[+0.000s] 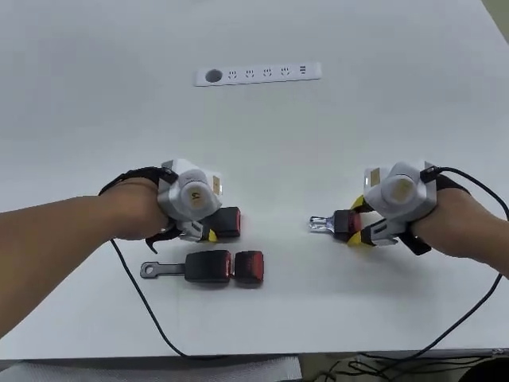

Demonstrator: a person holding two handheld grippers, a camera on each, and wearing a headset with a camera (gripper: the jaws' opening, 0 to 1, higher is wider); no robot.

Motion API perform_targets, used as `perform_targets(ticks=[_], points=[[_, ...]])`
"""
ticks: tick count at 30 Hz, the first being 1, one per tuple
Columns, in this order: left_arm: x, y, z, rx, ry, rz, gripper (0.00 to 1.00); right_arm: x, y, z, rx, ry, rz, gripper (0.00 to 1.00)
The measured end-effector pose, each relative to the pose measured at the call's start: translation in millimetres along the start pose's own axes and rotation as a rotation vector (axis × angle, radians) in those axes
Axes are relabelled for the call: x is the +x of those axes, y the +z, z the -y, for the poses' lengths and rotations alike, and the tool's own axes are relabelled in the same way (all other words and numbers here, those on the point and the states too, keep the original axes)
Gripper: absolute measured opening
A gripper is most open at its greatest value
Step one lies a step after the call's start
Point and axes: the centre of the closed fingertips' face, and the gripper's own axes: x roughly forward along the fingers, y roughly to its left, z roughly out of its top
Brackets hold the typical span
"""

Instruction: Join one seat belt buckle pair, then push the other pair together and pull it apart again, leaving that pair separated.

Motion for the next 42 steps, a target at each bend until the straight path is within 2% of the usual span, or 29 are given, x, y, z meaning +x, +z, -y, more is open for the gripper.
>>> perform_targets(ticks=[5,13,17,19,20,22,25,27,29,30,31,32,34,35,38,42], points=[[-0.8,0.8,-0.2,-0.009,0.001,0.000,0.33,-1.8,-1.4,0.3,0.021,-0.006,0.021,0.35],[-0.6,0.5,-0.7,-0.040,-0.004,0.000,0.34,-3.3,0.0,-0.6,0.046,-0.027,-0.014,0.38],[-2.3,-1.8,1.9,-0.016,-0.004,-0.012,0.37,-5.0,-2.3,3.8,0.087,-0.058,-0.023,0.42],[-5.2,-4.0,-0.2,-0.014,0.017,-0.019,0.40,-5.9,-3.5,6.1,0.110,-0.070,-0.019,0.46],[-9.5,-3.3,-2.5,-0.023,0.037,-0.009,0.40,-7.2,-5.1,8.1,0.117,-0.085,-0.023,0.49],[-17.2,-1.1,-6.2,-0.098,0.058,0.030,0.41,-9.5,-7.4,9.6,0.111,-0.102,-0.031,0.51],[-30.4,-6.2,-8.2,-0.121,0.092,0.041,0.43,-15.8,-10.9,5.3,0.095,-0.116,-0.038,0.52],[-40.5,-11.7,-3.3,-0.147,0.113,0.050,0.45,-20.7,-10.4,4.5,0.104,-0.132,-0.014,0.54],[-49.5,-19.4,6.7,-0.127,0.126,0.055,0.47,-27.2,-4.5,2.6,0.169,-0.157,0.032,0.58],[-54.4,-23.9,12.1,-0.161,0.131,0.064,0.48,-32.9,4.5,-1.4,0.178,-0.160,0.078,0.60],[-55.8,-25.4,14.2,-0.194,0.138,0.071,0.51,-36.6,8.8,-5.2,0.185,-0.161,0.096,0.61],[-57.9,-27.2,16.5,-0.205,0.141,0.073,0.53,-40.0,9.8,-8.5,0.184,-0.163,0.098,0.61],[-69.9,-37.7,32.8,-0.235,0.157,0.084,0.54,-45.4,11.7,-17.7,0.176,-0.177,0.108,0.66],[-75.0,-42.6,39.3,-0.268,0.164,0.086,0.55,-46.2,11.8,-21.7,0.180,-0.178,0.112,0.68],[-92.2,-51.4,53.2,-0.390,0.217,0.139,0.61,-50.5,11.1,-29.7,0.218,-0.195,0.129,0.74],[-108.0,-59.5,71.3,-0.479,0.256,0.189,0.68,-61.1,7.2,-41.2,0.249,-0.232,0.150,0.80]])
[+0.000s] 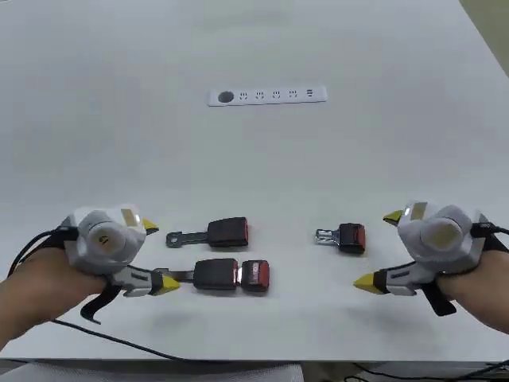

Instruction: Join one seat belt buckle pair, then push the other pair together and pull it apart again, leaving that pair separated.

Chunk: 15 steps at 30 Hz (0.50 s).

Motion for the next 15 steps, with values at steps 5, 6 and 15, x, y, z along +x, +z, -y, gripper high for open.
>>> perform_targets(ticks=[5,6,15], points=[[-21.5,-17.6,9.2,-0.068,0.031,0.027,0.72,-16.2,1.5,-9.1,0.064,-0.003,0.050,0.83],[-27.5,-17.6,9.8,-0.076,0.043,0.045,0.74,-21.8,3.8,-10.3,0.059,-0.012,0.065,0.83],[-55.4,-29.5,4.1,-0.170,0.117,0.092,0.88,-35.2,-3.5,-14.3,0.031,-0.056,0.065,1.00]])
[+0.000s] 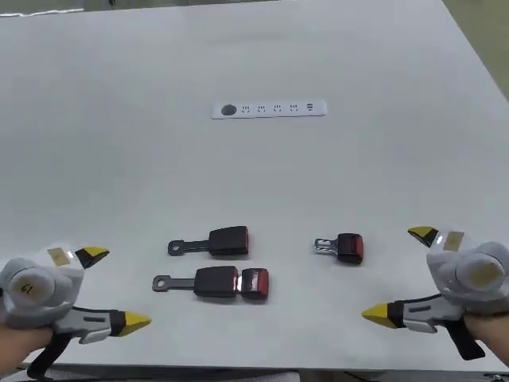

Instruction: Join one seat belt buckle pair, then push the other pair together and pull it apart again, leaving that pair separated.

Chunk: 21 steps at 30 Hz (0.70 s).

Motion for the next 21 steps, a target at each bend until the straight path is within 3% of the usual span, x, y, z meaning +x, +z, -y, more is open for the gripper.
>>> perform_targets(ticks=[5,15,18,21], points=[[-5.9,-11.7,2.4,-0.007,0.011,-0.028,0.99,-3.3,-0.8,-0.8,0.005,-0.012,0.011,1.00],[-12.8,-3.1,2.5,-0.007,0.051,-0.005,1.00,-8.1,-10.4,-0.7,0.050,-0.031,-0.013,0.99],[-12.4,-5.4,3.5,-0.026,0.046,-0.013,1.00,-13.0,-0.5,-0.5,0.075,-0.036,0.038,0.97],[-11.5,-9.0,2.0,-0.018,0.050,-0.023,1.00,-13.2,0.7,-0.3,0.087,-0.036,0.047,0.97]])
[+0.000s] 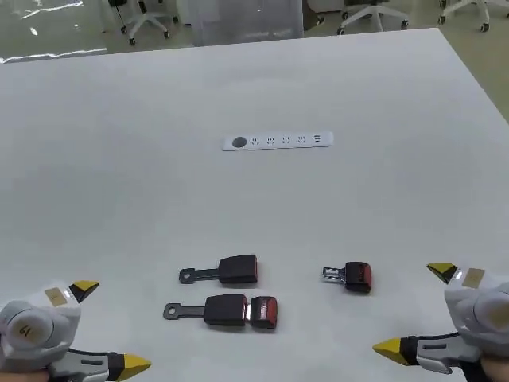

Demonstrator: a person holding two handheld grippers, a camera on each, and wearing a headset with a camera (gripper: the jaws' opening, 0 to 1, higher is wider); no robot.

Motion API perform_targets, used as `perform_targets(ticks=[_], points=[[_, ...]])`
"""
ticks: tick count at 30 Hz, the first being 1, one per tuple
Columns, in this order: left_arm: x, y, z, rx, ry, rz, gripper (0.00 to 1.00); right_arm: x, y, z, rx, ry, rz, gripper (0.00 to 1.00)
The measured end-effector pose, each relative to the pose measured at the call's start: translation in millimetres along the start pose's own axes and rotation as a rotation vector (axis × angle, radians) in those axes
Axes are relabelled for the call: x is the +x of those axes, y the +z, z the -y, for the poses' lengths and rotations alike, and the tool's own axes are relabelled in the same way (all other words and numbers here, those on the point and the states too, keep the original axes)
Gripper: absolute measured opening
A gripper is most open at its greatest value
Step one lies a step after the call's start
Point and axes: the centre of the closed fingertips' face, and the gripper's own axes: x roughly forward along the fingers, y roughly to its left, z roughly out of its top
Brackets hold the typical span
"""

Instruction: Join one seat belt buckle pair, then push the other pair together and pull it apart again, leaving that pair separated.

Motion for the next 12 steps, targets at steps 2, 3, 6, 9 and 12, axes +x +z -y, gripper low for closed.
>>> perform_targets(ticks=[2,3,6,9,12], points=[[0.4,-0.8,-1.1,-0.010,0.001,0.002,1.00,0.8,-1.6,-0.5,-0.003,0.001,-0.002,0.97],[0.5,-0.8,-1.3,-0.010,0.002,0.003,1.00,0.9,-2.1,-1.1,-0.004,0.003,-0.003,0.97],[0.6,-2.0,-2.2,-0.019,0.006,0.005,1.00,-0.1,-4.2,-3.2,-0.007,0.009,-0.008,0.97],[1.5,-3.4,-2.1,-0.022,0.010,0.009,1.00,-1.0,-6.0,-4.5,-0.010,0.011,-0.012,0.98],[2.3,-5.6,-1.8,-0.017,0.013,0.007,1.00,-0.8,-7.6,-5.3,-0.003,0.014,-0.016,0.98]])
